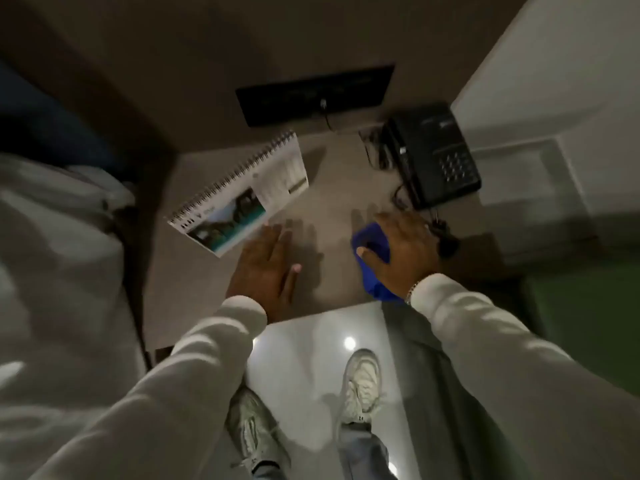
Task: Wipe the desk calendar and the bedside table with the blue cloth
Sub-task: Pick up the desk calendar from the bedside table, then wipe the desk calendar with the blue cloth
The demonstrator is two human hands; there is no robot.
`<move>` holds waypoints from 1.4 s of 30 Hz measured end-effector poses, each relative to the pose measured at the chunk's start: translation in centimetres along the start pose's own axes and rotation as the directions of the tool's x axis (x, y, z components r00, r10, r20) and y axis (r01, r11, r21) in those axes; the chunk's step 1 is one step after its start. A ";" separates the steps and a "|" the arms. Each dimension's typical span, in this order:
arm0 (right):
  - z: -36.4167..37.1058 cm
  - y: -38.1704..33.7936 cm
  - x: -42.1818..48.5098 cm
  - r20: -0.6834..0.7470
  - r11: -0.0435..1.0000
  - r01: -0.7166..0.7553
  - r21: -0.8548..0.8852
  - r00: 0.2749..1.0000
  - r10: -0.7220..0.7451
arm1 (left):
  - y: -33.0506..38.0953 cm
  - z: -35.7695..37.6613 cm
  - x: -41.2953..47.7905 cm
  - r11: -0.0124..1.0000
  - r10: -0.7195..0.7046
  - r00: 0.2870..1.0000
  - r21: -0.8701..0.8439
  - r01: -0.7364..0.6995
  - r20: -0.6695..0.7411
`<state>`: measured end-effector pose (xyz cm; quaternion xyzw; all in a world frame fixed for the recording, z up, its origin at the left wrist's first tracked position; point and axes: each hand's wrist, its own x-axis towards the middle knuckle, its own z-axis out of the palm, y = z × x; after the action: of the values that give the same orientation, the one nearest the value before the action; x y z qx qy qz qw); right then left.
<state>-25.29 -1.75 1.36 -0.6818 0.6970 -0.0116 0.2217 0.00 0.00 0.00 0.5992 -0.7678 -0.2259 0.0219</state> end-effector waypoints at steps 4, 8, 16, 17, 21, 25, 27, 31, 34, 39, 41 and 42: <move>6.3 1.4 -0.1 -0.043 0.997 -0.032 -0.071 0.999 0.029 | -1.8 6.8 0.5 0.990 -0.037 0.999 0.140 0.034 0.019; 9.5 2.2 -0.6 -0.180 0.996 0.012 -0.093 0.983 -0.029 | -2.6 10.7 0.0 0.978 -0.047 0.997 0.202 0.057 -0.055; 8.2 1.8 -0.1 -0.378 0.988 0.098 -0.115 0.916 -0.135 | -1.9 8.6 0.0 0.984 -0.066 0.995 0.172 0.053 0.070; 7.4 1.6 0.1 -0.337 0.989 0.103 -0.106 0.932 -0.134 | -1.9 7.4 -0.1 0.984 -0.053 0.995 0.177 0.036 0.088; 5.3 1.0 0.1 -0.224 0.990 0.016 0.141 0.974 0.017 | -1.9 2.5 -1.2 0.978 0.032 0.999 0.207 -0.039 0.039; 6.1 -1.6 -0.1 -0.240 0.924 0.078 0.375 0.971 0.015 | -3.0 -2.1 -1.8 0.965 0.136 0.987 0.237 -0.112 -0.088; 6.8 -4.0 0.2 -0.285 0.853 0.130 0.505 0.958 0.023 | -4.7 -4.5 -1.2 0.951 0.158 0.978 0.288 -0.114 -0.137; 8.2 -8.7 1.3 -0.376 0.710 0.209 0.673 0.923 0.085 | -8.4 -8.8 2.5 0.926 0.216 0.968 0.341 -0.163 -0.125; 8.5 -11.6 2.9 -0.442 0.651 0.233 0.723 0.880 0.175 | -9.9 -10.8 6.0 0.879 0.323 0.947 0.370 -0.301 0.002; 8.3 -14.8 6.9 -0.485 0.544 0.259 0.798 0.811 0.326 | -11.1 -11.4 8.9 0.779 0.482 0.858 0.362 -0.512 0.177; 8.3 -15.9 8.8 -0.485 0.525 0.251 0.813 0.791 0.373 | -11.2 -11.2 9.0 0.784 0.511 0.842 0.308 -0.538 0.170; 8.3 -16.5 9.6 -0.475 0.506 0.244 0.828 0.784 0.399 | -11.3 -11.2 9.0 0.791 0.518 0.839 0.279 -0.544 0.167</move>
<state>-6.75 -9.71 -3.73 -0.4015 0.6600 -0.5651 0.2898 11.13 -14.00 3.68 0.3450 -0.9312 -0.1094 -0.0428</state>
